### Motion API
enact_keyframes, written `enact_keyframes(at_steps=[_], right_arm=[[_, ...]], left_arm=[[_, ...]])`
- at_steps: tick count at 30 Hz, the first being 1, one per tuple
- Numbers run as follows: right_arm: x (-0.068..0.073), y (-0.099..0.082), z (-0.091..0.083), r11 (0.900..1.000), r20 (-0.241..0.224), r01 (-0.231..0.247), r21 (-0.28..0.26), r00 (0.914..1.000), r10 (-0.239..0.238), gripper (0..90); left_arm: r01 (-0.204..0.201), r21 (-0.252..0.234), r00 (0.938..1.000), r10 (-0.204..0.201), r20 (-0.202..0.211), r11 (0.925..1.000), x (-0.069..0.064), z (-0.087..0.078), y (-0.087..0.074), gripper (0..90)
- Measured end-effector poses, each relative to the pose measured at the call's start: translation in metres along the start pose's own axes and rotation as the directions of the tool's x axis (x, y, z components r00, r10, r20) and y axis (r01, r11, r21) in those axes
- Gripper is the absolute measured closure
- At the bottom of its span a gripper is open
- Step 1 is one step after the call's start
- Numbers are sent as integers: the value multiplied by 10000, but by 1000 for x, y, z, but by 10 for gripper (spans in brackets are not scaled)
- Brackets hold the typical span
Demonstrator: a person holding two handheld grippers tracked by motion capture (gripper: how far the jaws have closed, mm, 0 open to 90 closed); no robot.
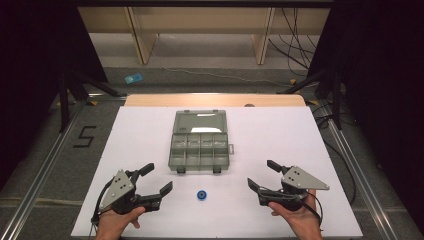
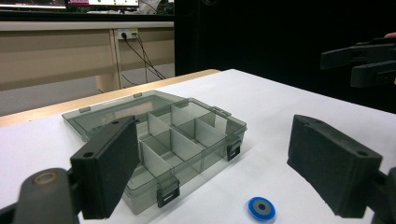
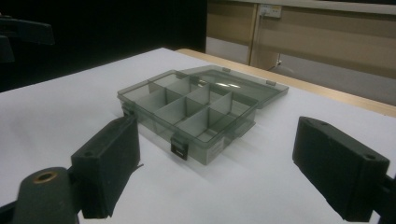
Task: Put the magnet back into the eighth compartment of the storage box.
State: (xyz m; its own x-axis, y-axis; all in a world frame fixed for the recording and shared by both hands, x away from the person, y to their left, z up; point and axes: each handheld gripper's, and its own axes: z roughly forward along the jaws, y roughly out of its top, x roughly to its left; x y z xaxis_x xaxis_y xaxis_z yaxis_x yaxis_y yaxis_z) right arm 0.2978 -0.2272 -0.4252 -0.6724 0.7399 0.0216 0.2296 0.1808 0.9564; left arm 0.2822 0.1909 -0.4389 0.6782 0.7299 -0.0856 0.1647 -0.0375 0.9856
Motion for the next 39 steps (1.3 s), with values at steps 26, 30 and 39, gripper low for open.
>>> enact_keyframes(at_steps=[26, 30, 39], right_arm=[[2, 4, 7, 9973, -597, 465, 573, 9973, -430, 161], [4, 5, 11, 9957, -787, 689, 625, 9948, -639, 161], [14, 8, 19, 9860, -1226, 1222, 1136, 9866, -1081, 163]], left_arm=[[12, 18, 10000, -12, -11, 10000, 0, 0, 0, 162], [54, -17, 10000, -54, -7, 10000, 0, 0, 0, 162], [40, 0, 10000, -40, -9, 10000, 0, 0, 0, 162]])
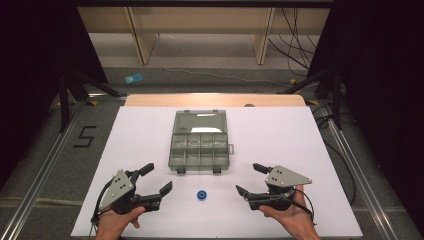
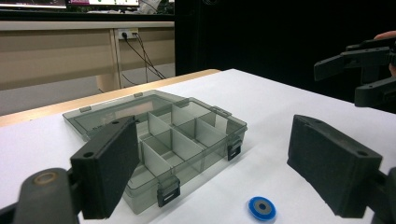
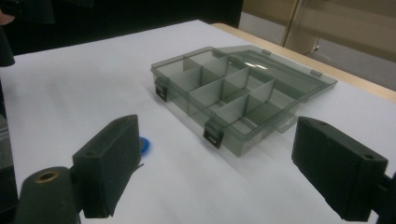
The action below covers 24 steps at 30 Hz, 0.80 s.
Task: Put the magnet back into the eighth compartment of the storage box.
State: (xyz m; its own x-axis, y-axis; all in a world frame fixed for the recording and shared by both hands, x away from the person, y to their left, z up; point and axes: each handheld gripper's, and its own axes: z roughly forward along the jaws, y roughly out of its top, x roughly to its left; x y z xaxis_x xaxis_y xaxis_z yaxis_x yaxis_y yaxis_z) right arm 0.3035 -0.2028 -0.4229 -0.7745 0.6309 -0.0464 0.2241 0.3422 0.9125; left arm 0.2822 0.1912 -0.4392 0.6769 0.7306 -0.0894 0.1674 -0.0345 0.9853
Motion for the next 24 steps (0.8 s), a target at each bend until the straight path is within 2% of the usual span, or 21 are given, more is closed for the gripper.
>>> enact_keyframes(at_steps=[5, 10, 13, 14, 18, 24], right_arm=[[4, 3, 8, 9990, -170, 283, 343, 9995, -277, 164], [9, 6, 18, 9952, -531, 597, 776, 9970, -557, 169], [15, 8, 29, 9899, -948, 964, 1039, 9917, -867, 169], [15, 8, 29, 9899, -948, 964, 1039, 9917, -867, 169], [24, 10, 41, 9772, -1402, 1512, 1492, 9815, -1304, 172], [28, 14, 49, 9677, -1676, 1832, 1730, 9737, -1543, 179]], left_arm=[[-10, 4, 10000, 10, -16, 10000, 0, 0, 0, 162], [-4, 12, 10000, 4, -34, 10000, 0, -1, 0, 162], [-27, 14, 10000, 27, -28, 10000, 0, -1, 0, 162], [-27, 14, 10000, 27, -28, 10000, 0, -1, 0, 163], [-13, 3, 10000, 13, -45, 10000, 1, -2, 0, 162], [-7, 13, 10000, 7, -49, 10000, 1, -2, 0, 162]])
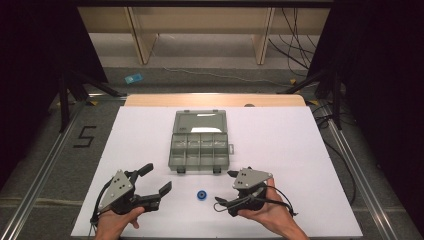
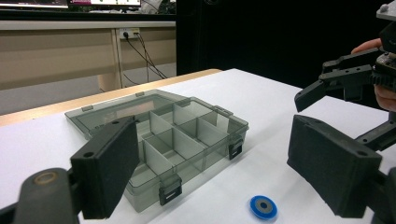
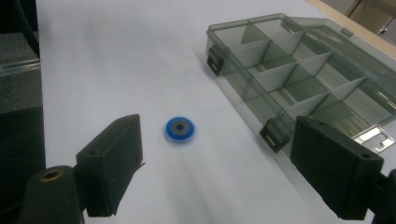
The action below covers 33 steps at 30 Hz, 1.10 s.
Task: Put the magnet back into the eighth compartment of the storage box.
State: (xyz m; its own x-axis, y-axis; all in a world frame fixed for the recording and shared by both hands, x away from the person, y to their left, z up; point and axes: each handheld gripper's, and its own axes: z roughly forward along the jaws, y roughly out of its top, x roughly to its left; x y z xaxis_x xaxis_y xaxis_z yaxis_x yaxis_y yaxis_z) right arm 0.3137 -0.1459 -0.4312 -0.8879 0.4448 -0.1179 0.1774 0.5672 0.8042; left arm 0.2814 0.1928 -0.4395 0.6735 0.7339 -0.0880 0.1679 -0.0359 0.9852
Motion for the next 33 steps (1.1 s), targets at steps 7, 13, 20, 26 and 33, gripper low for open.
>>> enact_keyframes(at_steps=[7, 13, 20, 26, 33], right_arm=[[2, 7, 13, 9981, -527, 206, 582, 9985, -175, 175], [4, 11, 28, 9896, -912, 471, 1360, 9952, -348, 184], [3, 17, 44, 9790, -1123, 604, 1947, 9929, -389, 209], [4, 22, 52, 9682, -1355, 845, 2357, 9893, -534, 237], [3, 27, 64, 9550, -1567, 1041, 2777, 9857, -618, 252]], left_arm=[[-26, 16, 10000, 26, 4, 10000, 0, 0, 0, 162], [29, -1, 10000, -29, -20, 10000, 0, 0, 0, 162], [36, -10, 10000, -36, -38, 10000, 1, 0, 0, 162], [16, -9, 10000, -16, -42, 10000, 1, 0, 0, 162], [8, -36, 10000, -8, -45, 10000, 2, 0, 0, 162]])
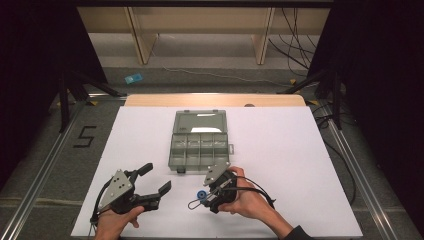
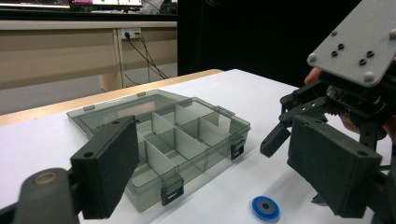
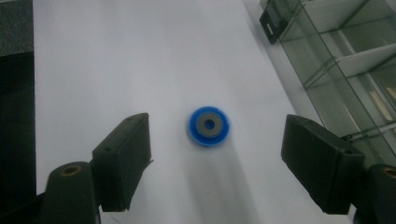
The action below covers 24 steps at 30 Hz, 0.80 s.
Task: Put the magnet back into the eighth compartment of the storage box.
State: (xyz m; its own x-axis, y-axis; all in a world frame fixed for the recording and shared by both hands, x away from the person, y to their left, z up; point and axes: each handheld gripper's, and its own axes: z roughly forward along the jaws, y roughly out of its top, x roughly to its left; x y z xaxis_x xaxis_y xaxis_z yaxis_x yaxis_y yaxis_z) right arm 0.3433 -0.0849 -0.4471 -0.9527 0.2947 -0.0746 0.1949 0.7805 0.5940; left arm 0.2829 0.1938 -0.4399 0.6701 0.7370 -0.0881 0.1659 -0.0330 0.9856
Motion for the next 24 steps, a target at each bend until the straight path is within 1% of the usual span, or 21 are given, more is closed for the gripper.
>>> enact_keyframes(at_steps=[2, 11, 12, 15, 16, 18, 19, 21, 23, 24], right_arm=[[-1, 2, 3, 9999, -120, 31, 136, 9999, -29, 259], [-4, 10, 14, 9971, -267, 159, 739, 9995, -139, 281], [-4, 11, 15, 9962, -343, 226, 836, 9992, -198, 282], [-5, 12, 20, 9925, -340, 217, 1204, 9993, -177, 296], [-6, 13, 23, 9908, -440, 328, 1313, 9987, -272, 309], [-6, 14, 24, 9898, -444, 366, 1378, 9985, -308, 311], [-6, 14, 25, 9888, -460, 306, 1458, 9987, -241, 314], [-7, 17, 27, 9871, -525, 431, 1542, 9980, -354, 325], [-7, 18, 27, 9863, -519, 420, 1594, 9981, -341, 327], [-7, 20, 28, 9845, -571, 519, 1677, 9974, -429, 341]], left_arm=[[-10, 7, 10000, 10, -3, 10000, 0, 0, 0, 162], [-8, 4, 10000, 8, -13, 10000, 0, 0, 0, 162], [-3, 6, 10000, 3, -17, 10000, 0, 0, 0, 162], [-5, 3, 10000, 5, -19, 10000, 0, 0, 0, 163], [-14, 9, 10000, 14, -15, 10000, 0, 0, 0, 163], [-12, 2, 10000, 12, -13, 10000, 0, 0, 0, 162], [-20, 4, 10000, 20, -12, 10000, 0, 0, 0, 163], [-16, 3, 10000, 16, -11, 10000, 0, 0, 0, 163], [-10, 6, 10000, 10, -19, 10000, 0, 0, 0, 163], [-16, 2, 10000, 16, -11, 10000, 0, 0, 0, 162]])
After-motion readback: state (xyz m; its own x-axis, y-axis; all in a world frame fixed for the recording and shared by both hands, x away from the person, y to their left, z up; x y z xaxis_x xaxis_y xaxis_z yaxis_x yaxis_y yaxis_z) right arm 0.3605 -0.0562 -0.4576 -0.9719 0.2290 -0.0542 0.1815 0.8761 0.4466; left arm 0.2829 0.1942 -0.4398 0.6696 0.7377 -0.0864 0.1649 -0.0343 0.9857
